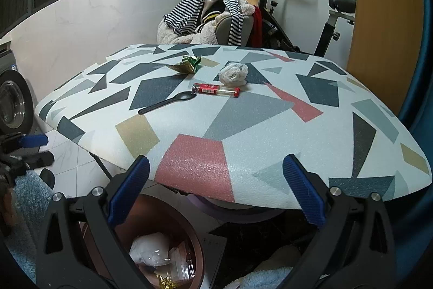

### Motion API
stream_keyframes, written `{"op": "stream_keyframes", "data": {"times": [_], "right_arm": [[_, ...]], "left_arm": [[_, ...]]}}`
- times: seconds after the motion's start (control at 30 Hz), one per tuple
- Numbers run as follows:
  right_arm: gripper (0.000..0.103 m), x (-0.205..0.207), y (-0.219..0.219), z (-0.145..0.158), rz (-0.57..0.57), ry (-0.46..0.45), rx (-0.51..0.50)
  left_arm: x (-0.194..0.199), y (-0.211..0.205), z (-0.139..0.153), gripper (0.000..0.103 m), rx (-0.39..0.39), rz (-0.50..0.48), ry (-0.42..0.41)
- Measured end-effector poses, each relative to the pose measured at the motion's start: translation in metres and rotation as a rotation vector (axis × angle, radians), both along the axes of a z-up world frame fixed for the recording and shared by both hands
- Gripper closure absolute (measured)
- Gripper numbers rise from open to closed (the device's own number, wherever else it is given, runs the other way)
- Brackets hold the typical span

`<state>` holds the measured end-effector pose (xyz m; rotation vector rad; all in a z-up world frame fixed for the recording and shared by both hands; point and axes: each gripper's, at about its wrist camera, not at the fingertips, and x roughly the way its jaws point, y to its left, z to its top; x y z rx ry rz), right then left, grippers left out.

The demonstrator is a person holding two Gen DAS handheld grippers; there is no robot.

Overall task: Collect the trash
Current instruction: 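Grasp the white tissue with green print with the right gripper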

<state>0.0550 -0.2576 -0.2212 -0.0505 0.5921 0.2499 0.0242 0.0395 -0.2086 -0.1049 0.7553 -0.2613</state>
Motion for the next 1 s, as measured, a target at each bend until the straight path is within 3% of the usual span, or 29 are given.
{"op": "stream_keyframes", "data": {"times": [0.23,0.43,0.6,0.9,1.0], "right_arm": [[0.006,0.026,-0.011,0.008,-0.016,0.041,0.054],[0.006,0.085,-0.018,0.032,-0.001,0.042,0.098],[0.006,0.152,-0.005,0.045,0.038,0.043,0.055],[0.006,0.240,0.015,0.034,0.073,0.131,0.003],[0.020,0.252,0.018,0.026,0.086,0.174,0.013]], "left_arm": [[0.030,0.013,0.026,0.014,-0.114,0.033,0.005],[0.071,0.013,0.049,0.014,-0.091,0.034,-0.030],[0.109,0.018,0.060,0.014,-0.104,0.037,-0.022],[0.164,0.019,0.065,0.014,-0.130,0.046,0.010],[0.180,0.014,0.061,0.014,-0.136,0.039,0.028]]}}
